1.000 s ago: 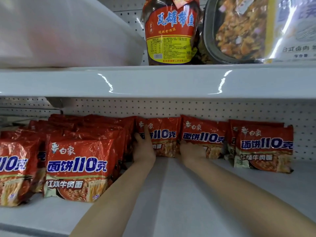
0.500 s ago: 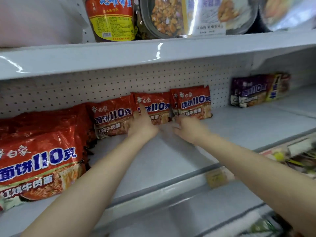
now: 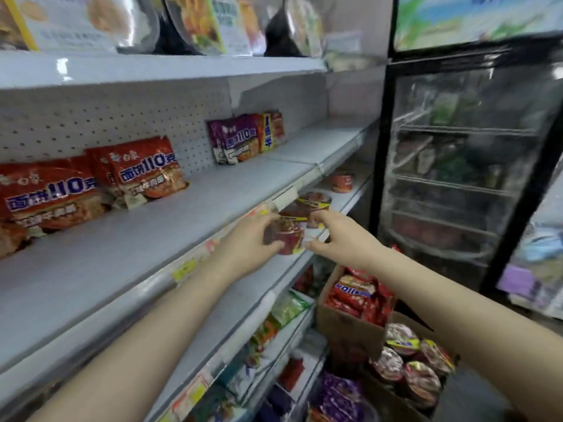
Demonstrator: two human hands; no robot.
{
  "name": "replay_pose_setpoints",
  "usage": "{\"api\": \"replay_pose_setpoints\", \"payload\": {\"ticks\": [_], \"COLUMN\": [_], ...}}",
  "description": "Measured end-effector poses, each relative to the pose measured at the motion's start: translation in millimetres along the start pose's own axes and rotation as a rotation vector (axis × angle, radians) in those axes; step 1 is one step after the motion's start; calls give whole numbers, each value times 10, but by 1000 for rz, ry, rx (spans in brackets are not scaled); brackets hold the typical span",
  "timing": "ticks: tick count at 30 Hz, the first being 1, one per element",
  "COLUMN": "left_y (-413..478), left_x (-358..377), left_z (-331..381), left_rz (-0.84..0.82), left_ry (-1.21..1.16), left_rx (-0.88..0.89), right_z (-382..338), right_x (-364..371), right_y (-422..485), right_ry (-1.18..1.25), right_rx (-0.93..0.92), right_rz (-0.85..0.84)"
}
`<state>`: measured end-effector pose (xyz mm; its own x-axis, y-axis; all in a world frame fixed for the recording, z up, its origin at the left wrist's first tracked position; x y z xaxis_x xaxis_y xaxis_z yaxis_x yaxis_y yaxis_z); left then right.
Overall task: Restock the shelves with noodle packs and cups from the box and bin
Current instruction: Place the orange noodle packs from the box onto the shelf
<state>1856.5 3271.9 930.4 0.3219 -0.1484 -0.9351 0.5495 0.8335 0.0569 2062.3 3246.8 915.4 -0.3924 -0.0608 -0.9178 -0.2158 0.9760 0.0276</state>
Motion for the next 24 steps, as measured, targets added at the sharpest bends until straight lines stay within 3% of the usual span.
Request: {"api": "replay_pose_setpoints", "payload": {"ticks": [12,24], "left_y": [1139,2071], "left_x": [1808,2887], "left_z": [1422,1132], "left_rz": [-271,-478], "left_ry": [-183,-330], "left_rx": [9,-240], "right_z": [2500,3722], "right_x": [-155,269], "right_y": [-1202,-792], "right_ry": [33,163], "right_rx": [316,383], "right_rz": [-183,-377]}}
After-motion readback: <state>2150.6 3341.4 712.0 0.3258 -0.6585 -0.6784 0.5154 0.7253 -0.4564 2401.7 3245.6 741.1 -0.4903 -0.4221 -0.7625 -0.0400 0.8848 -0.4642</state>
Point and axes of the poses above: each hand's wrist, its own y-axis towards the middle knuckle, its own x-axis out of the palm, z = x × y, the point moved 1 cm from there along y, towards the middle knuckle, and after that the axes turned 15 degrees about -z, right-handed, at the moved point
